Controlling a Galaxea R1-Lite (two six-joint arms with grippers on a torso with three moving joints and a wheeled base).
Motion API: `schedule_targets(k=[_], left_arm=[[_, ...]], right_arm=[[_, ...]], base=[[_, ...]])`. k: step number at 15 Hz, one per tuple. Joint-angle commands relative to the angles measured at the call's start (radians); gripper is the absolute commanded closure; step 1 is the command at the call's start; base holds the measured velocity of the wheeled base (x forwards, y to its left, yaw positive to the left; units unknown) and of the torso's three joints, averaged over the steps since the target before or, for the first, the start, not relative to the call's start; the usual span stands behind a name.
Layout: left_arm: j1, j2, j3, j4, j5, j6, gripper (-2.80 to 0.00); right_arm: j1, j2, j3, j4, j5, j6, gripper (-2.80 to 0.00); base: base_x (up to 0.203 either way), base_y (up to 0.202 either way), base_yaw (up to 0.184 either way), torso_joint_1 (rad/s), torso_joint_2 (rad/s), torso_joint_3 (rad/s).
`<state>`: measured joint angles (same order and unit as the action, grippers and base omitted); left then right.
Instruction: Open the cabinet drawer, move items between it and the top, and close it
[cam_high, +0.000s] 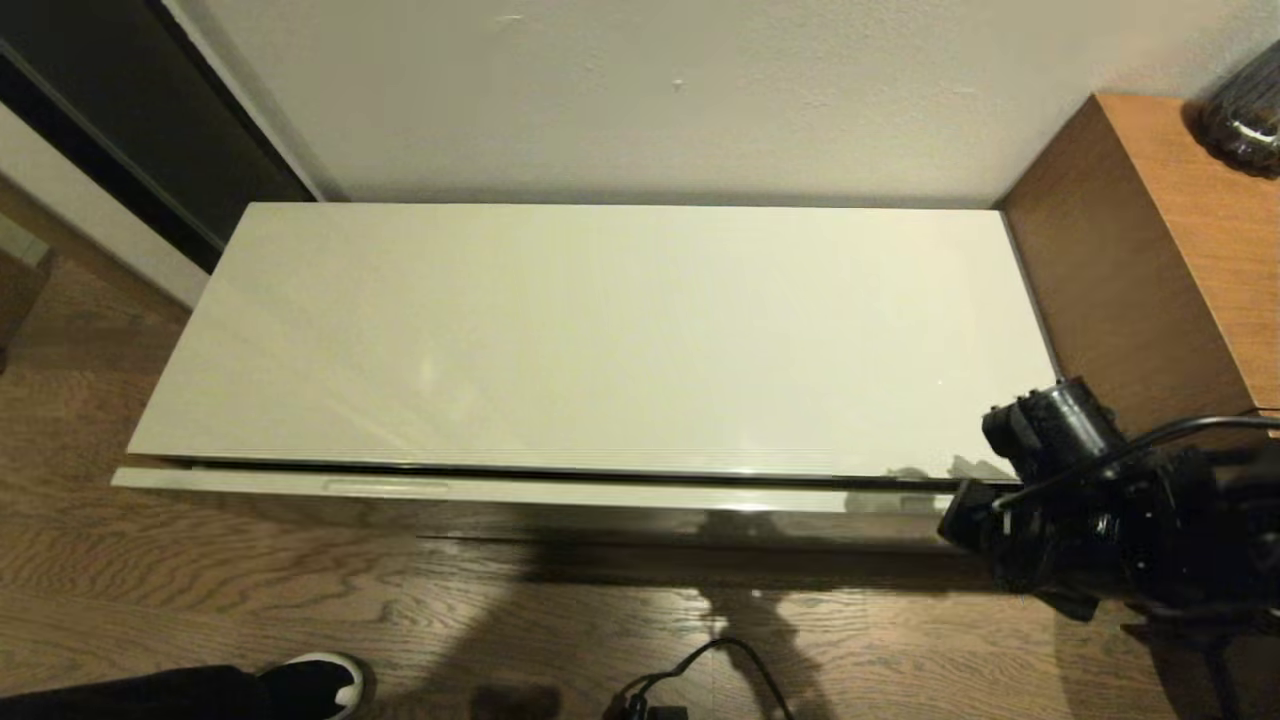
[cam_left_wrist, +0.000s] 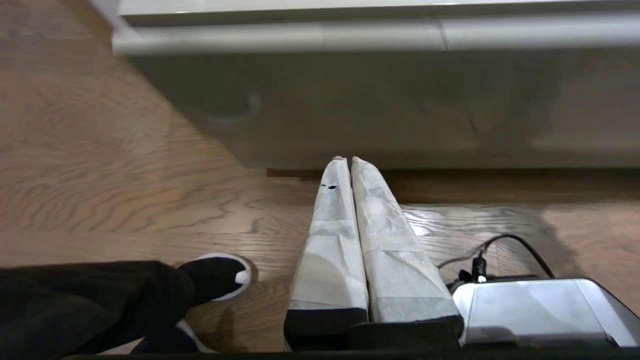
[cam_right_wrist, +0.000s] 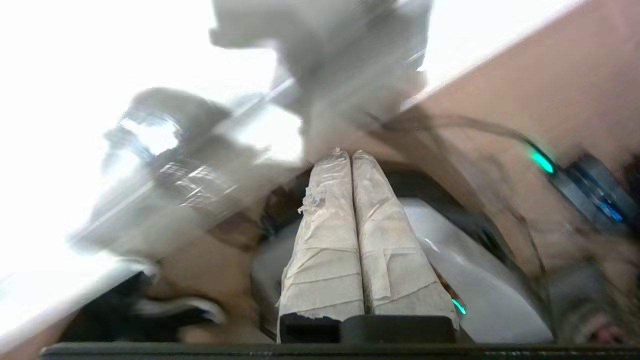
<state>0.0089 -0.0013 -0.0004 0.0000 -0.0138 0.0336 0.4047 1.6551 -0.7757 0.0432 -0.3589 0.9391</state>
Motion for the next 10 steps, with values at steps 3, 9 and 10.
schedule_targets(k=[3, 9, 10], left_arm=[[0.0, 0.001, 0.0, 0.0, 0.0, 0.0, 0.0], [-0.001, 0.001, -0.001, 0.0, 0.0, 0.0, 0.0], [0.0, 0.001, -0.001, 0.0, 0.0, 0.0, 0.0]], right_arm=[[-0.086, -0.026, -0.232, 0.184, 0.034, -0.027, 0.0], [-0.09, -0.415, -0.269, 0.478, 0.039, -0.14, 0.0], [-0.09, -0.513, -0.314, 0.575, 0.037, -0.179, 0.0]], base=[[0.0, 0.0, 0.0, 0.0, 0.0, 0.0], [0.0, 0.0, 0.0, 0.0, 0.0, 0.0], [0.0, 0.0, 0.0, 0.0, 0.0, 0.0]])
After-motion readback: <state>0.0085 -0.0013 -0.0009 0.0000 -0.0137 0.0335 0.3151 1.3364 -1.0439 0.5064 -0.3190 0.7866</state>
